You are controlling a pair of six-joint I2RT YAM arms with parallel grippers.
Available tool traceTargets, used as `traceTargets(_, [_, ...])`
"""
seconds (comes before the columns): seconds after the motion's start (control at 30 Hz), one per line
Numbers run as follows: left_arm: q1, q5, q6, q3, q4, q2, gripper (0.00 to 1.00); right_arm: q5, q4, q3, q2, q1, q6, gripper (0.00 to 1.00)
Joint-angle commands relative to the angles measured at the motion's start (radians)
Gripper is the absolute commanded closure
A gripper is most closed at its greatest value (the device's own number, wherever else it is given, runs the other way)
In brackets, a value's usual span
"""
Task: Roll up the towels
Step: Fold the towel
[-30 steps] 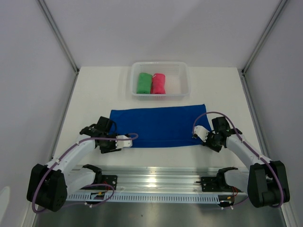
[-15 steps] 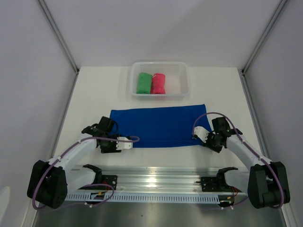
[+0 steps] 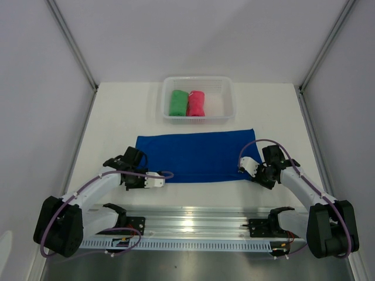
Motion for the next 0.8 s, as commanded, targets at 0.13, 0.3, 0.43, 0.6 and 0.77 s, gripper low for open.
traceTargets(0.13, [-0.009,0.001,-0.021,-0.001,0.005,-0.006,0.99,0.002,-0.026,0.018,-0.018,0.0,-0.024,1.0])
traceTargets(0.3, [0.058,0.086,-0.064,0.1,-0.115,-0.035,0.99,0.005,-0.11,0.041,-0.032,-0.002,-0.063,1.0])
traceTargets(0.43, [0.144,0.153,0.0,0.151,-0.249,-0.072,0.99,0.007,-0.251,0.062,-0.059,-0.028,-0.132,1.0])
traceTargets(0.6, [0.153,0.155,0.077,0.071,-0.268,-0.104,1.0,-0.003,-0.284,0.053,-0.058,-0.037,-0.179,1.0])
traceTargets(0.77, [0.155,0.146,0.09,0.06,-0.277,-0.104,0.99,0.004,-0.311,0.059,-0.072,-0.037,-0.183,1.0])
